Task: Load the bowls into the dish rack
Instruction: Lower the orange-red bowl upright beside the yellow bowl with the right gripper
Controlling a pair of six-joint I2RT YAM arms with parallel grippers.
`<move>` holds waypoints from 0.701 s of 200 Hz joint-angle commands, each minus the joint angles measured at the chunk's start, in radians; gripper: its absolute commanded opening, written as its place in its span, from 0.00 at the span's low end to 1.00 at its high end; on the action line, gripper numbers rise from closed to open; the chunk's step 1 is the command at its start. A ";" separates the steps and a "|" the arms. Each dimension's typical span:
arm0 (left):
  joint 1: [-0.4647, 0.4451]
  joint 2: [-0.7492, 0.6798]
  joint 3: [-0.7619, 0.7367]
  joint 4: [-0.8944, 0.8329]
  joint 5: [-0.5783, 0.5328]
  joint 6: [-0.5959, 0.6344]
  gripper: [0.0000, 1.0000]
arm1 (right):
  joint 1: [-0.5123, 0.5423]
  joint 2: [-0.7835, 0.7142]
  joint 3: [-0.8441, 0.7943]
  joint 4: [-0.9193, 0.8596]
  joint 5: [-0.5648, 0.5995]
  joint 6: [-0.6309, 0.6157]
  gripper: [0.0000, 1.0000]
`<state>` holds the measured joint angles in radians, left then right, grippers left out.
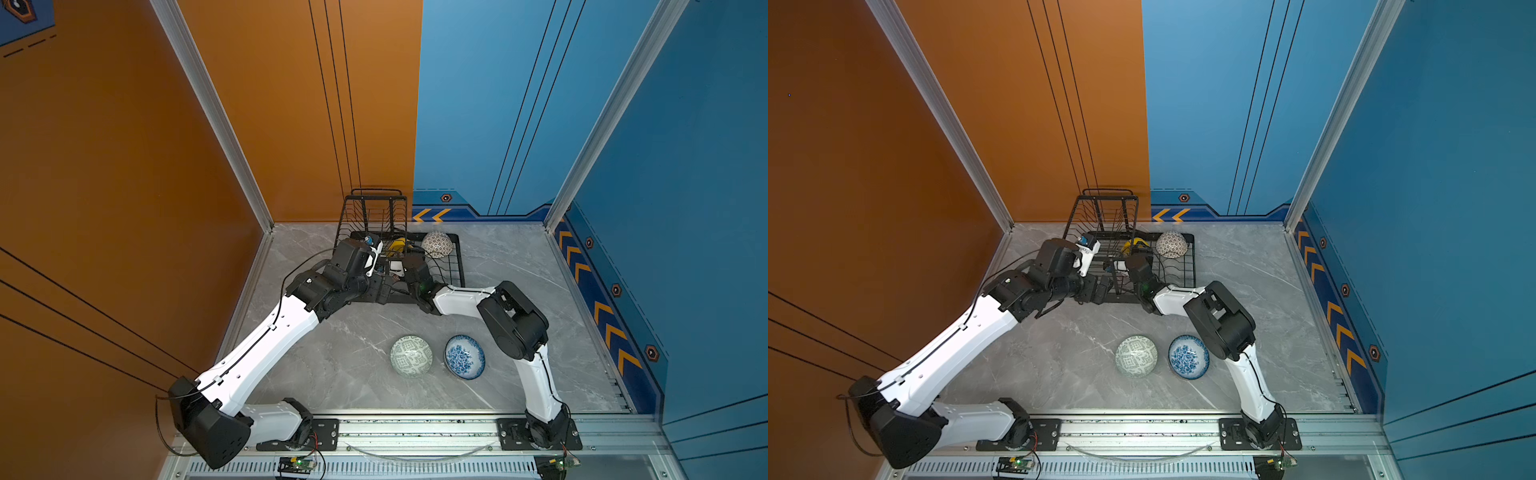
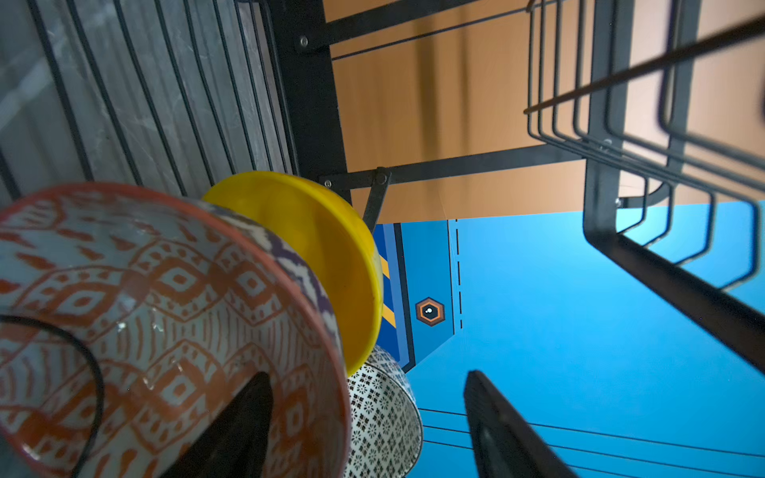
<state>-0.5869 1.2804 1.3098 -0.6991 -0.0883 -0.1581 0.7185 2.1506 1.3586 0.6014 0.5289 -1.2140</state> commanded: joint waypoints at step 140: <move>0.001 -0.030 -0.012 0.006 0.004 -0.020 0.98 | -0.010 -0.170 -0.067 -0.189 -0.004 0.118 1.00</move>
<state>-0.5873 1.2743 1.3079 -0.6994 -0.0883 -0.1654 0.7132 2.0487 1.2991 0.4988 0.5278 -1.1690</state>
